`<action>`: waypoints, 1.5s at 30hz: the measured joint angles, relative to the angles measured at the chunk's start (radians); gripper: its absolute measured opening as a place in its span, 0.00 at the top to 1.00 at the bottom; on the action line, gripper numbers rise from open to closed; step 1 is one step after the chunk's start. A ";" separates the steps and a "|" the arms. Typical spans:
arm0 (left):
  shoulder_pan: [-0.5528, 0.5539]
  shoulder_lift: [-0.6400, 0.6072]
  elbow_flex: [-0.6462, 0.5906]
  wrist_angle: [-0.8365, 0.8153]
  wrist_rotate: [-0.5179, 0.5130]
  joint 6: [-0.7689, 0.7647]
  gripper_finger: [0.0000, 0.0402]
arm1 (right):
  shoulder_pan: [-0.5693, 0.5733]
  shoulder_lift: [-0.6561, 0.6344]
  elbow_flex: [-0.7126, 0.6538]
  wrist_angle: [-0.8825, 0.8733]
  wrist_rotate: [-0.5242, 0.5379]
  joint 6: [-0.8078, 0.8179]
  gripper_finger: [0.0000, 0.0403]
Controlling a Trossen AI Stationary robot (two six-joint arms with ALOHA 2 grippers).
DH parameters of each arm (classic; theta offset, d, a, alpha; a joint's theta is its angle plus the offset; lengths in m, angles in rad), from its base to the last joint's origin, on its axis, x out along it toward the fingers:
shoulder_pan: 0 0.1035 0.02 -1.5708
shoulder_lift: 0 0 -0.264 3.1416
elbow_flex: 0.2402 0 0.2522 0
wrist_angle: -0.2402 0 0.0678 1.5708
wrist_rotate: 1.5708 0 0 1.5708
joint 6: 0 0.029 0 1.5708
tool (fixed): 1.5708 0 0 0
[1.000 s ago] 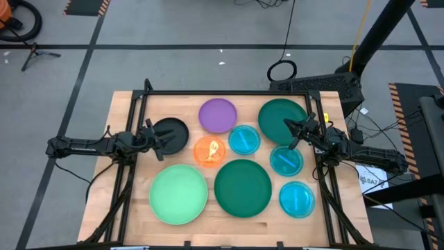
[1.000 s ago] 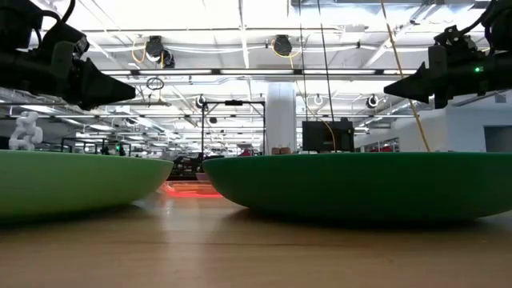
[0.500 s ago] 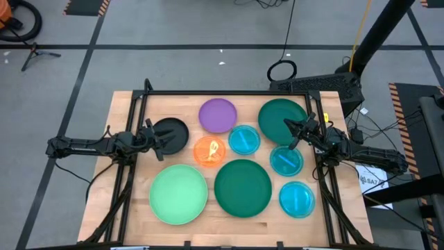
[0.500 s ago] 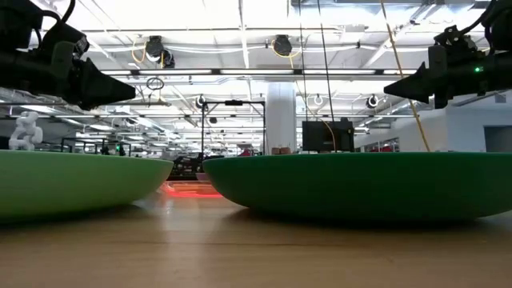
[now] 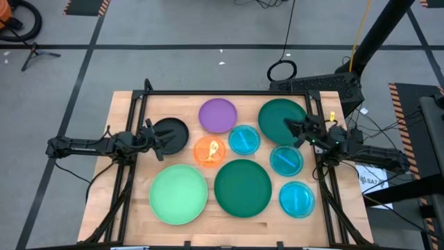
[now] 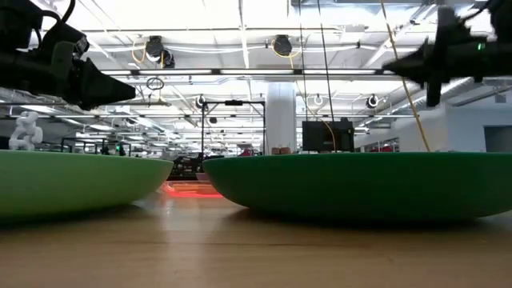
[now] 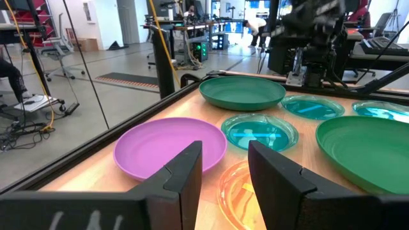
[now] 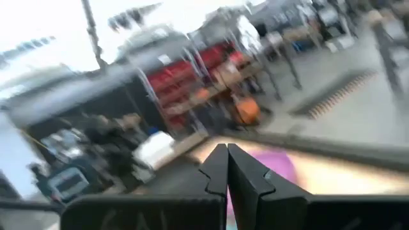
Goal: Stack plastic plates
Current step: Stack the bottom dark green plate on the dark green plate
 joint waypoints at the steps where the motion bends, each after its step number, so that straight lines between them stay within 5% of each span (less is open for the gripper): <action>1: 0.000 0.000 0.000 0.000 0.000 0.000 0.67 | 0.000 0.012 0.012 0.027 -0.008 -0.015 1.00; 20: 0.000 0.000 0.000 0.000 0.000 0.000 0.67 | 0.000 0.448 0.276 0.076 -0.010 -0.206 1.00; 30: 0.000 0.000 0.000 0.000 0.000 0.007 0.67 | 0.000 0.672 0.489 -0.212 -0.013 -0.229 1.00; 45: 0.000 0.000 -0.002 0.313 0.000 -0.048 0.67 | 0.000 0.738 0.564 -0.291 -0.014 -0.176 1.00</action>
